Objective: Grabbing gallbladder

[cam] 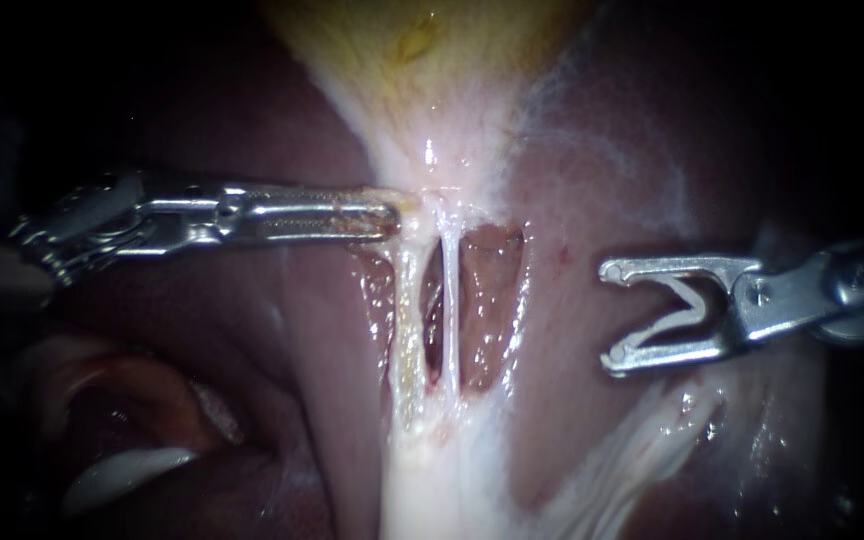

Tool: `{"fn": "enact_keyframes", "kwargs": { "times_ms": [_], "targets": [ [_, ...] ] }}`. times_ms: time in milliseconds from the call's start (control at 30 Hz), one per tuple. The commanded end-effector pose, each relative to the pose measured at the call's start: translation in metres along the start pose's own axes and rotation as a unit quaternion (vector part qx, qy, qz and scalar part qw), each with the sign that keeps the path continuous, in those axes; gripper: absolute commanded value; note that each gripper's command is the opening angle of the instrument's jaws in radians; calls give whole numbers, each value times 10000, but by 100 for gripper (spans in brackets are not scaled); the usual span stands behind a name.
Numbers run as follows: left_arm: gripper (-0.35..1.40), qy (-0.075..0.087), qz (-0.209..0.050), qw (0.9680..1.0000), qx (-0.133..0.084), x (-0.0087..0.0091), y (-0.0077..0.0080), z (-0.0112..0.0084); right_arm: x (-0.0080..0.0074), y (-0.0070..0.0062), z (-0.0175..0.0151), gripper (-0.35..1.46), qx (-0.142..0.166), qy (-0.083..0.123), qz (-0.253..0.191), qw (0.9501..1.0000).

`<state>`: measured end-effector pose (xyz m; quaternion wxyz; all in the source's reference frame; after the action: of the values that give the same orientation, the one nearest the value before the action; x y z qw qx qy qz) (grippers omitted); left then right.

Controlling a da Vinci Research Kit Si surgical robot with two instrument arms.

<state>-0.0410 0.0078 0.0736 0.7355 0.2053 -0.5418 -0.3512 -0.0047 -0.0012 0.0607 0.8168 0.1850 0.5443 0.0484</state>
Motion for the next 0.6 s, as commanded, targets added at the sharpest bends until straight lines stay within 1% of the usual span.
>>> {"fn": "enact_keyframes", "kwargs": {
  "times_ms": [33,67,167,367,533,600],
  "targets": [
    [-35,8,-44,10000,13,-1,-3,-3,0,0,0,39,0,1,0,10000],
    [-35,5,-104,9999,0,-2,-4,-4,0,0,0,39,0,1,0,10000],
    [-35,76,-258,9996,-7,-4,-7,-9,0,0,0,39,0,1,0,10000],
    [-35,97,-309,9995,21,-11,-9,-18,0,0,0,39,0,1,0,10000],
    [-35,114,-353,9993,91,-25,-10,-35,0,0,0,39,0,1,0,10000],
    [-35,127,-371,9992,70,-31,-10,-44,0,0,0,39,0,1,0,10000]
  ]
}}
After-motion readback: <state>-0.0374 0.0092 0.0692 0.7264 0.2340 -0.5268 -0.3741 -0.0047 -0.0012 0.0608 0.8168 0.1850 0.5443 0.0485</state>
